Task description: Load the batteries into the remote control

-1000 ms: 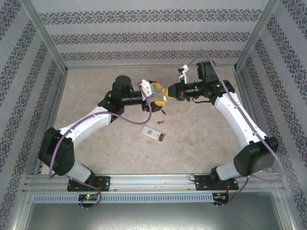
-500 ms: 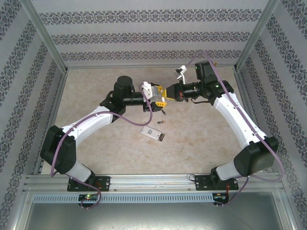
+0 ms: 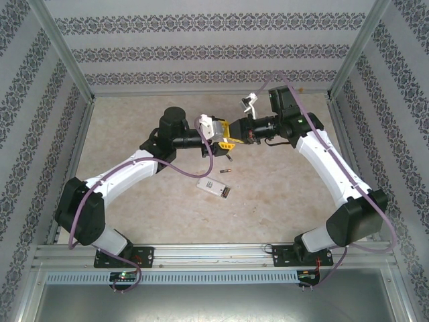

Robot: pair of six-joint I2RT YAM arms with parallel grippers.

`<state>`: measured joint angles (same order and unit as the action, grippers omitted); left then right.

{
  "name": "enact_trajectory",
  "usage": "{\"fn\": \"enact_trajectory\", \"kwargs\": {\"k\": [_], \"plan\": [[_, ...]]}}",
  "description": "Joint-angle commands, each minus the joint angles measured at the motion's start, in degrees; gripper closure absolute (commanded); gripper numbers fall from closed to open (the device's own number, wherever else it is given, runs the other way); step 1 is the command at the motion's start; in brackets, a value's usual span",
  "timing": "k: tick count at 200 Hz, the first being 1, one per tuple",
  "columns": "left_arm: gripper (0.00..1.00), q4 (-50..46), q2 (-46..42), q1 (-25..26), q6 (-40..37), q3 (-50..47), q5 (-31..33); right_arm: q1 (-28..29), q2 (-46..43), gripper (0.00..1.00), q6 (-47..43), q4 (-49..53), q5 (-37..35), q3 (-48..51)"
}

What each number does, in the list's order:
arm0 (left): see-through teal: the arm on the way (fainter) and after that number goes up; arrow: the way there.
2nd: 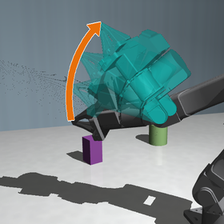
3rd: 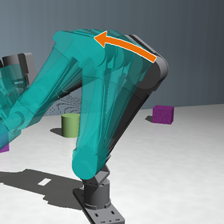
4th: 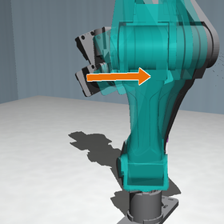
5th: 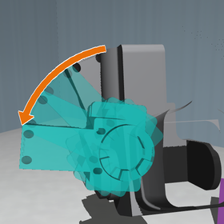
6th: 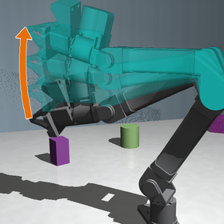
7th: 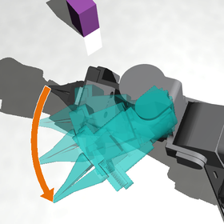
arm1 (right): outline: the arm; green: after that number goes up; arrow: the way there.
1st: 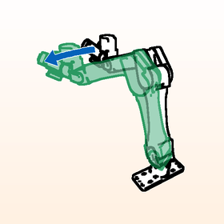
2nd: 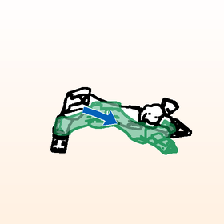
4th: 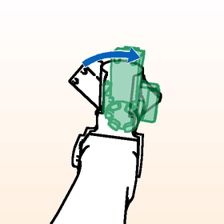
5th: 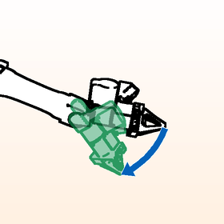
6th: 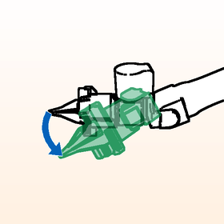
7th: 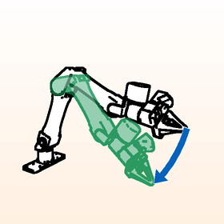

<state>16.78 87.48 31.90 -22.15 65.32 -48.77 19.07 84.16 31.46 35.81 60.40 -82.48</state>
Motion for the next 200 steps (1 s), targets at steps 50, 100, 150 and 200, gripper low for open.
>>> {"fn": "enact_trajectory", "kwargs": {"k": [50, 100, 150, 200], "plan": [[0.57, -57.39, 11.90, 9.29, -31.92, 19.36, 16.98, -13.91, -16.12, 0.50, 6.41, 5.66, -43.34, 7.06], [0.57, -74.21, 32.75, 19.49, -40.89, 39.39, 31.84, -20.74, -24.82, 0.47, 11.22, 5.26, -46.42, 19.49], [0.52, -70.74, 45.26, 23.35, -37.21, 44.68, 40.88, -20.87, -25.69, 0.45, 9.93, 6.83, -43.97, 21.34], [0.22, -69.53, 44.97, 23.56, -34.21, 44.84, 39.45, -21.27, -25.39, 0.44, 5.94, 6.59, -43.82, 20.76]]}}
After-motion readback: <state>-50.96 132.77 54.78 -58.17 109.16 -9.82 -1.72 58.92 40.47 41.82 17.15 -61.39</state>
